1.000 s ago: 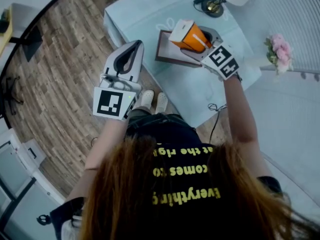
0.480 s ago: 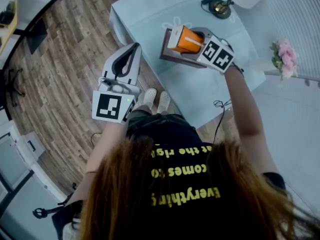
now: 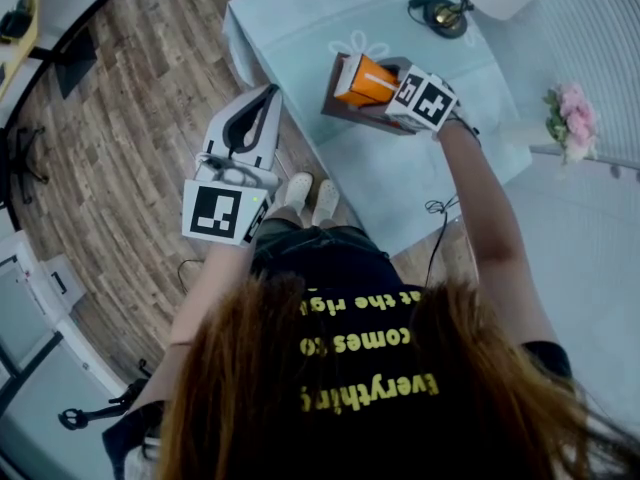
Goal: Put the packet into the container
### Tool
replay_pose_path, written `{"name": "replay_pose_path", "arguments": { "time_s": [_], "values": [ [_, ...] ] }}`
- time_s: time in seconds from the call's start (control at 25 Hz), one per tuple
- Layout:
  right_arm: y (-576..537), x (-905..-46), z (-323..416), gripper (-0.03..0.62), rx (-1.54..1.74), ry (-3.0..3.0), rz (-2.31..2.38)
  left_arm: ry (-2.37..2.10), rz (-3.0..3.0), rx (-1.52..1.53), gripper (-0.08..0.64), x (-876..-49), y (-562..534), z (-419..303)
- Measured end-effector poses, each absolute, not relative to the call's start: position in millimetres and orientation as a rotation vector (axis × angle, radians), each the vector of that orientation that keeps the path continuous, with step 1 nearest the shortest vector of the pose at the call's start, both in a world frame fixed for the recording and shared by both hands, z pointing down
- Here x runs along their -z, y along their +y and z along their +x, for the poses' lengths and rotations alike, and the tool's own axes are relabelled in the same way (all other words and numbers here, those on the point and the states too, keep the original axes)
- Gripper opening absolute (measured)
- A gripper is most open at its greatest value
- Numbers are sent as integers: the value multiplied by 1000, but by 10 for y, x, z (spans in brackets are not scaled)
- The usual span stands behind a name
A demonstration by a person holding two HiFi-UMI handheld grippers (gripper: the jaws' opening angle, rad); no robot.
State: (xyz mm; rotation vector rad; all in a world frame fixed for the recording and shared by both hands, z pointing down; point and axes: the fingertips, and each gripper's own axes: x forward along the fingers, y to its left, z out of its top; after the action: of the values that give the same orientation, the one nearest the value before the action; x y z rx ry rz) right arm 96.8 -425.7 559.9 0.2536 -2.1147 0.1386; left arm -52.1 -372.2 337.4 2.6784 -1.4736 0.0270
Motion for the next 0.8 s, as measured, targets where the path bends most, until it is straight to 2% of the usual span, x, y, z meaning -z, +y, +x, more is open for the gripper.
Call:
{"name": "replay_pose_path", "arguments": {
  "time_s": [0.72, 0.8],
  "values": [
    [-4202, -5632, 932, 407, -295, -2099, 140, -1500, 2656, -28, 0, -3367, -3681, -553],
    [-4184, -5636, 935, 426, -307, -2094, 128, -1502, 2655, -30, 0, -3368, -3682, -555]
  ]
}}
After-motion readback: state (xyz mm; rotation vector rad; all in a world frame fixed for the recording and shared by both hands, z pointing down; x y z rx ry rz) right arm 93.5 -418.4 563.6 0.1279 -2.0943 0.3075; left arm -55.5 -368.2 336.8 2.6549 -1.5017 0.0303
